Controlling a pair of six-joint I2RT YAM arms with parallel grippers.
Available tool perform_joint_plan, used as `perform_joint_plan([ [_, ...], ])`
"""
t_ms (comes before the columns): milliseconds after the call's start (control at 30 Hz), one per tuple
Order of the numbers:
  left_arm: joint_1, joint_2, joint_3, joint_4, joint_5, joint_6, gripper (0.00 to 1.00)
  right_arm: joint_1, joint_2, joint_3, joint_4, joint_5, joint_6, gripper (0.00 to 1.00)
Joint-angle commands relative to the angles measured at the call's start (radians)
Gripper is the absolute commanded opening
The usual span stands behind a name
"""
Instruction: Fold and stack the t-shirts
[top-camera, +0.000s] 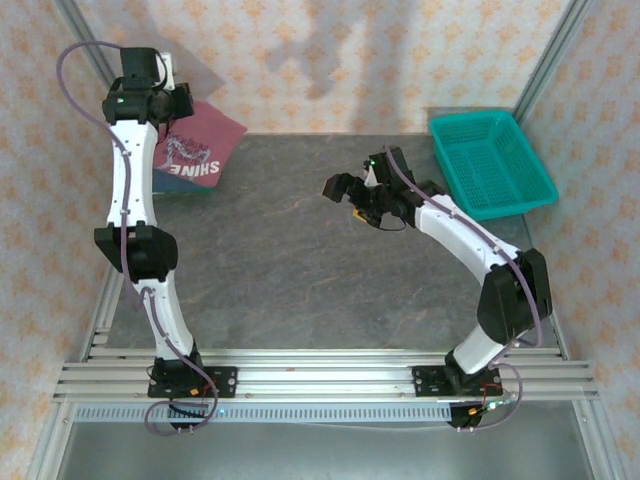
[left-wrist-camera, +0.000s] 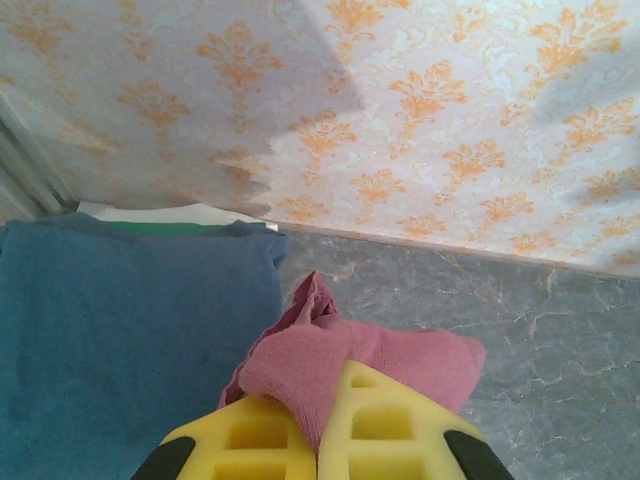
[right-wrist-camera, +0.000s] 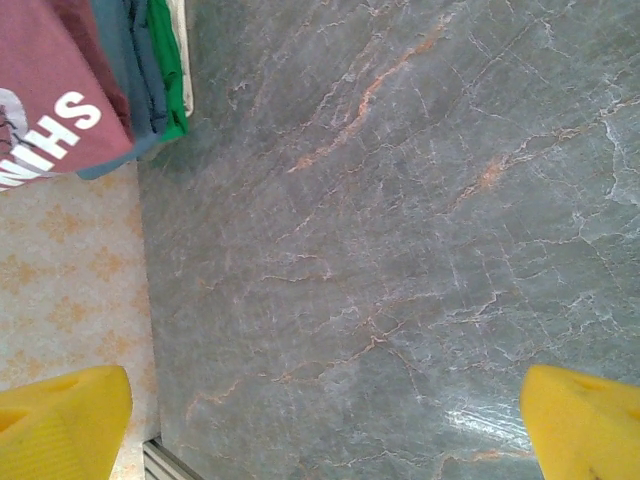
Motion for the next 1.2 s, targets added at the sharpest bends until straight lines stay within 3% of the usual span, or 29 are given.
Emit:
perform_joint_plan([
  [0, 0.026, 0.021, 0.049, 0.000, 0.042, -0.023, 0.00, 0.003, 0.020, 0.054, 0.021, -0.010, 0.002, 0.99],
  [500, 0.197, 0.221, 0.145, 0.107, 0.145, -0.113, 0.00, -0.001, 0.112, 0.150, -0.066, -0.025, -0.042, 0.99],
  [700, 0.249, 0.361, 0.171, 0.260, 0.206, -0.241, 0.01, 0.000, 0.180, 0.184, -0.081, -0.050, -0.033, 0.99],
  [733, 0.253, 0.381, 0.177, 0.286, 0.209, -0.267, 0.08, -0.001, 0.193, 0.195, -0.083, -0.058, -0.029, 0.99],
  [867, 0.261, 0.434, 0.183, 0.375, 0.243, -0.350, 0.64, 0.004, 0.233, 0.245, -0.085, -0.074, -0.016, 0.99],
  [967, 0.261, 0.425, 0.171, 0.402, 0.265, -0.382, 0.79, 0.016, 0.240, 0.272, -0.091, -0.075, -0.022, 0.99],
  [1000, 0.262, 0.415, 0.165, 0.399, 0.255, -0.388, 0.99, 0.022, 0.238, 0.278, -0.089, -0.077, -0.021, 0.99],
  [1167, 0.262, 0.320, 0.128, 0.386, 0.239, -0.398, 1.00, 0.039, 0.202, 0.270, -0.110, -0.069, -0.035, 0.99],
])
